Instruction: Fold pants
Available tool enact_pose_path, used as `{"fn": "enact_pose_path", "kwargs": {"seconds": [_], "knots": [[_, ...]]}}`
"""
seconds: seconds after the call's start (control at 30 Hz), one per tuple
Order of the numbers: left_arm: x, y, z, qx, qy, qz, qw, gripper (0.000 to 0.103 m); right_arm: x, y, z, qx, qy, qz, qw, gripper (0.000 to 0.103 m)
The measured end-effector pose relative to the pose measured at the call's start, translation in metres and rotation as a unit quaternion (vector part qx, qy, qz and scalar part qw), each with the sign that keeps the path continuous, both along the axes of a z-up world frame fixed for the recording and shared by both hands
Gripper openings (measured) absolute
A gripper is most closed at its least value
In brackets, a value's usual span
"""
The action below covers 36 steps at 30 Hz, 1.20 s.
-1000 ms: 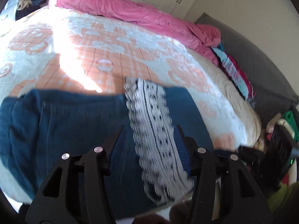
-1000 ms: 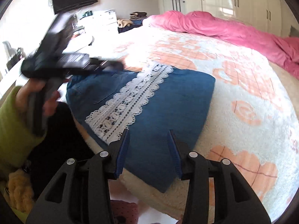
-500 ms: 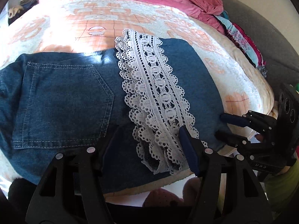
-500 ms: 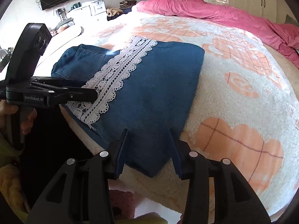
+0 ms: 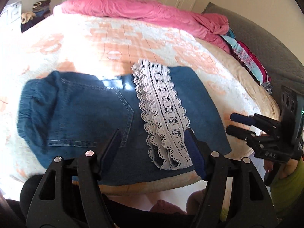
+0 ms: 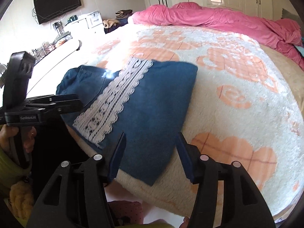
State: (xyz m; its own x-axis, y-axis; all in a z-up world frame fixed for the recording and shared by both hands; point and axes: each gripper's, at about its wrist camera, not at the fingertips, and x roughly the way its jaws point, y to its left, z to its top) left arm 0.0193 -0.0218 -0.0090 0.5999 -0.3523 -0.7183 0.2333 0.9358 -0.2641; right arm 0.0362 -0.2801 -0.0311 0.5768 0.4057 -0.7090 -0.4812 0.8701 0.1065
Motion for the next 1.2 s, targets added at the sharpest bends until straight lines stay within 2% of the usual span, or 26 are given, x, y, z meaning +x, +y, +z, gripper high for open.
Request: {"fn": "enact_pose_path", "kwargs": {"seconds": [0.27, 0.43, 0.53, 0.6, 0.77, 0.9, 1.07, 1.2], "knots": [[-0.005, -0.024, 0.003, 0.007, -0.008, -0.038, 0.9992, 0.060, 0.047, 0.030, 0.019, -0.015, -0.022, 0.012, 1.000, 0.055], [-0.006, -0.037, -0.006, 0.016, 0.005, -0.054, 0.9984, 0.060, 0.084, 0.058, 0.019, -0.026, -0.007, 0.028, 0.999, 0.058], [0.000, -0.043, -0.022, 0.040, 0.040, -0.048, 0.9972, 0.060, 0.107, 0.077, 0.014, -0.029, 0.010, 0.037, 0.999, 0.060], [0.005, -0.042, -0.032, 0.043, 0.060, -0.041, 0.9964, 0.060, 0.120, 0.087, 0.009, -0.030, 0.022, 0.043, 0.998, 0.061], [0.007, -0.036, -0.035, 0.026, 0.066, -0.041, 0.9966, 0.062, 0.154, 0.106, -0.021, -0.057, 0.066, 0.041, 0.995, 0.068], [0.006, -0.033, -0.039, 0.016, 0.067, -0.043, 0.9967, 0.064, 0.156, 0.112, -0.031, -0.076, 0.060, 0.046, 0.994, 0.071], [-0.002, -0.026, -0.027, 0.002, 0.049, -0.035, 0.9982, 0.067, 0.157, 0.106, -0.026, -0.059, 0.070, 0.045, 0.995, 0.071], [-0.012, -0.004, 0.000, -0.003, 0.005, -0.007, 1.0000, 0.072, 0.153, 0.095, 0.002, -0.007, 0.075, 0.043, 0.996, 0.071]]}}
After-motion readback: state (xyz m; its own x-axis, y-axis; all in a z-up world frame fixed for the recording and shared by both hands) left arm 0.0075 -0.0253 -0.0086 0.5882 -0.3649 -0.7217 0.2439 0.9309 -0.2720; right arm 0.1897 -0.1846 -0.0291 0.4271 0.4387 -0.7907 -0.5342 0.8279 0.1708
